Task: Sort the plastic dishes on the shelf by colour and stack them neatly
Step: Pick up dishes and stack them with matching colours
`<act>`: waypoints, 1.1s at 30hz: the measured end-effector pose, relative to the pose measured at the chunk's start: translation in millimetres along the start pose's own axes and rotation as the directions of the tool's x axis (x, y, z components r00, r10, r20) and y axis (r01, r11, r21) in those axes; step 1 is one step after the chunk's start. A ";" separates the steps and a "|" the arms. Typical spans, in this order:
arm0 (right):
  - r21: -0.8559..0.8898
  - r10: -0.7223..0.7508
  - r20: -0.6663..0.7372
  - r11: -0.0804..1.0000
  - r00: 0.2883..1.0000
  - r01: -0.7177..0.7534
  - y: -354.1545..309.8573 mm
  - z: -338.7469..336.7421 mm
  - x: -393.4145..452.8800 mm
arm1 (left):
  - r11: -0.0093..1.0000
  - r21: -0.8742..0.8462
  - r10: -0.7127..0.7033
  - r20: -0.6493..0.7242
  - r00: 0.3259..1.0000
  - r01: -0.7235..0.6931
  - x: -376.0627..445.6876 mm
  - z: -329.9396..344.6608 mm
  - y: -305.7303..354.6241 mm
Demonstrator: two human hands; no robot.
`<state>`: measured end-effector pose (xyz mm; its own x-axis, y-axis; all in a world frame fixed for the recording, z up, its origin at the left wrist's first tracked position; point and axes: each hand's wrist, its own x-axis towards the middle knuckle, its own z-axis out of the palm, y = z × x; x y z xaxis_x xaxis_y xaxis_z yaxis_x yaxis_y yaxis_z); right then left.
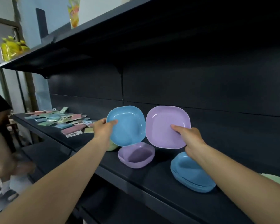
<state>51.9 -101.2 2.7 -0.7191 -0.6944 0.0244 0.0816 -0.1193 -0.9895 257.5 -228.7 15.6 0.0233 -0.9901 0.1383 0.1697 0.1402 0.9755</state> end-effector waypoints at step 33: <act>-0.326 0.044 -0.618 0.894 0.785 -0.308 120.6 150.3 2.6 | 0.969 -0.055 -0.180 0.505 0.844 0.240 150.0 -8.9 -44.6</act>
<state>163.6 -224.0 -95.2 -0.9874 -0.1114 -0.1126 0.0688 0.3386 -0.9384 262.2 -383.5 -8.7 -0.5085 -0.8606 0.0273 0.2239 -0.1015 0.9693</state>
